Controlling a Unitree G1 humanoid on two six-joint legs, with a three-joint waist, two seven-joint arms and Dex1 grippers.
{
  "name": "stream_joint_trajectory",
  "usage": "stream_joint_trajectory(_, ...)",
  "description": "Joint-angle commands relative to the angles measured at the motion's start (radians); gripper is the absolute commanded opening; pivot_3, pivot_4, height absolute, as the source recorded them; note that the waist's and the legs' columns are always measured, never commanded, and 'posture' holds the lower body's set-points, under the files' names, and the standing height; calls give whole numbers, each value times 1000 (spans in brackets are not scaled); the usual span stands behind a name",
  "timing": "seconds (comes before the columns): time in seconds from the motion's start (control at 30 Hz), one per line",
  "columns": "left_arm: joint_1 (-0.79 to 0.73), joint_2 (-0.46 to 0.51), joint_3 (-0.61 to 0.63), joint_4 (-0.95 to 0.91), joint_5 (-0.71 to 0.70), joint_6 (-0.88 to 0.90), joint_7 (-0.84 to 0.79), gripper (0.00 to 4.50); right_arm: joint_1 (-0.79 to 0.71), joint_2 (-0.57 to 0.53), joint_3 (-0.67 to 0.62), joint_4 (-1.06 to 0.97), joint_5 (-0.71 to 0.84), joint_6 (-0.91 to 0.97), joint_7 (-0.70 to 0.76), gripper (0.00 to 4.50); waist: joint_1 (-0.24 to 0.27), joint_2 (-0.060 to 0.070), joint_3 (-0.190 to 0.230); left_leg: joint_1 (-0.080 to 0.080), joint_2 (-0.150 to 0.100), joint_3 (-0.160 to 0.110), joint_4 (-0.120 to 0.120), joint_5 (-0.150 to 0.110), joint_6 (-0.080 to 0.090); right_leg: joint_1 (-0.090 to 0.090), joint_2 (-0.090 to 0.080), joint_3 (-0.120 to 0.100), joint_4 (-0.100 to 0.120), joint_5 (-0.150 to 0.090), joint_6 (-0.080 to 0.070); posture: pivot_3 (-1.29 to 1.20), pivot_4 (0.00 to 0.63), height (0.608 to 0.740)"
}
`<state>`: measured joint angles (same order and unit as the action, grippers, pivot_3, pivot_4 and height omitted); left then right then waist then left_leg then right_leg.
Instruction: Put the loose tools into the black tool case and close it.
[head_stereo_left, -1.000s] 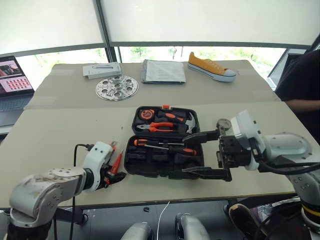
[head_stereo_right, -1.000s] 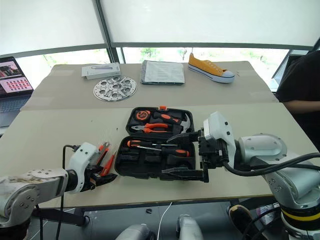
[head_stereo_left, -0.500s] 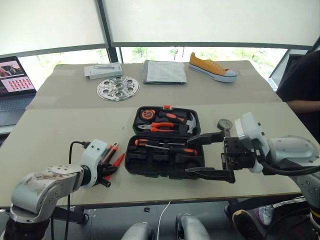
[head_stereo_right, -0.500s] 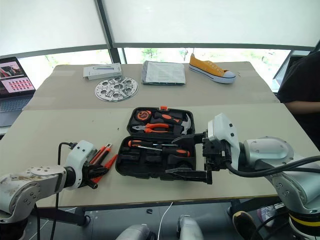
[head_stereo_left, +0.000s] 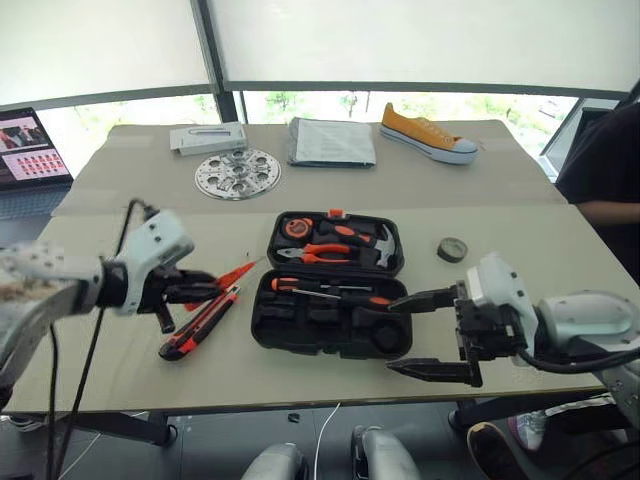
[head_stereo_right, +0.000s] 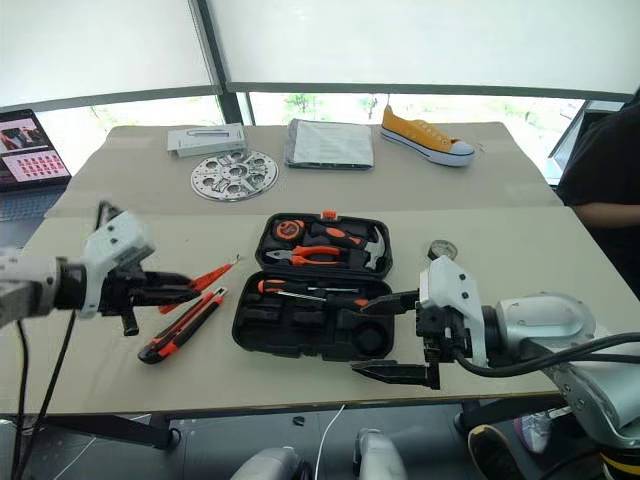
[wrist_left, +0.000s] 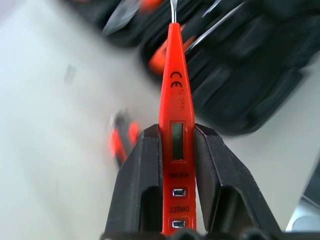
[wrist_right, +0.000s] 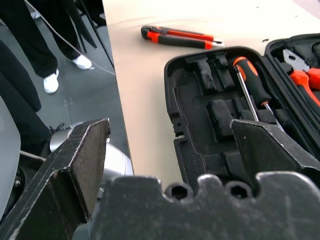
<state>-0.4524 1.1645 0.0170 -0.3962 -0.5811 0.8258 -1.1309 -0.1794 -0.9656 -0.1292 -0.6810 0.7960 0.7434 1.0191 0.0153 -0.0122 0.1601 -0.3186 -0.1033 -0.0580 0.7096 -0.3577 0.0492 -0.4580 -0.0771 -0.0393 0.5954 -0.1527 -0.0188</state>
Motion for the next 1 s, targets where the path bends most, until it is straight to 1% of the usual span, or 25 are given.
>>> stream_joint_trajectory(0.03, -159, -75, -234, 124, 185, -280, -205, 426, 2, -3, -18, -11, -18, -31, -12, 4500, 1, 0, 0, 0, 0, 0, 0, 0, 0, 0, 0, 0, 0, 0, 0, 0, 150, 739)
stream_joint_trajectory(0.07, -191, -99, -271, 160, 217, -321, -231, 426, 2, -1, -17, -9, -19, -32, -15, 4500, 0, 0, 0, 0, 0, 0, 1, 0, 0, 1, 0, 1, 0, 0, 0, 0, 150, 739)
stream_joint_trajectory(0.13, -267, -167, -371, 270, 328, -444, -275, 426, 2, 4, -17, -15, -16, -28, -25, 4500, -1, -1, 0, -2, 1, 0, 2, 0, 0, 0, 0, 2, 0, 0, 0, 0, 150, 739)
stream_joint_trajectory(0.2, -331, -238, -441, 375, 411, -517, -294, 426, 3, 9, -16, -23, -13, -25, -39, 4500, -3, -1, 1, -3, 1, -1, 2, 0, 1, -1, 0, 2, 0, 0, -1, 0, 150, 739)
stream_joint_trajectory(0.27, -373, -297, -477, 445, 461, -551, -293, 426, 8, 13, -21, -32, -8, -21, -54, 4500, -3, -2, 1, -3, 1, -1, 2, 5, 9, -1, 0, 2, 0, 1, -1, 0, 150, 739)
stream_joint_trajectory(0.4, -408, -360, -511, 516, 532, -580, -305, 426, 28, 14, -39, -51, 4, -17, -76, 4500, -4, -2, 1, -4, 2, -2, 2, 4, 11, -2, 0, 2, -1, 0, 0, 0, 150, 739)
stream_joint_trajectory(0.47, -416, -381, -517, 539, 555, -577, -307, 426, 38, 13, -48, -60, 9, -17, -87, 4500, -2, -2, 1, -5, 2, -2, 2, 4, 12, -2, 0, 2, -1, 0, 0, 0, 150, 739)
stream_joint_trajectory(0.57, -410, -392, -519, 530, 558, -524, -339, 426, 50, 12, -55, -66, 13, -19, -100, 4500, -2, -3, 1, -5, 2, -2, 4, 4, 13, -2, 0, 2, -1, 1, 0, 0, 150, 739)
stream_joint_trajectory(0.73, -399, -408, -512, 518, 578, -481, -336, 426, 59, 13, -52, -71, 14, -26, -114, 4500, -3, -3, 2, -5, 2, -2, 4, 4, 13, -2, 1, 2, 0, 1, 0, 0, 150, 739)
stream_joint_trajectory(0.87, -390, -426, -510, 507, 582, -406, -324, 426, 53, 25, -40, -71, 10, -29, -132, 4500, -3, -3, 2, -5, 2, -2, 4, 4, 13, -2, 1, 2, 0, 1, 0, 0, 150, 739)
stream_joint_trajectory(0.93, -395, -442, -500, 512, 574, -389, -316, 1439, 51, 26, -39, -70, 10, -30, -131, 4500, -2, -3, 2, -5, 2, -2, 4, 4, 13, -2, 1, 2, 0, 1, 1, 0, 150, 739)
stream_joint_trajectory(0.97, -396, -446, -495, 510, 568, -380, -318, 1709, 51, 26, -39, -70, 11, -30, -131, 4500, -2, -3, 2, -5, 2, -2, 5, 4, 13, -2, 1, 2, 0, 1, 1, 0, 150, 739)
stream_joint_trajectory(1.0, -396, -450, -489, 504, 562, -376, -318, 2165, 49, 27, -38, -67, 11, -30, -131, 4500, -2, -3, 2, -5, 2, -2, 5, 4, 13, -2, 1, 2, 0, 1, 1, 0, 150, 739)
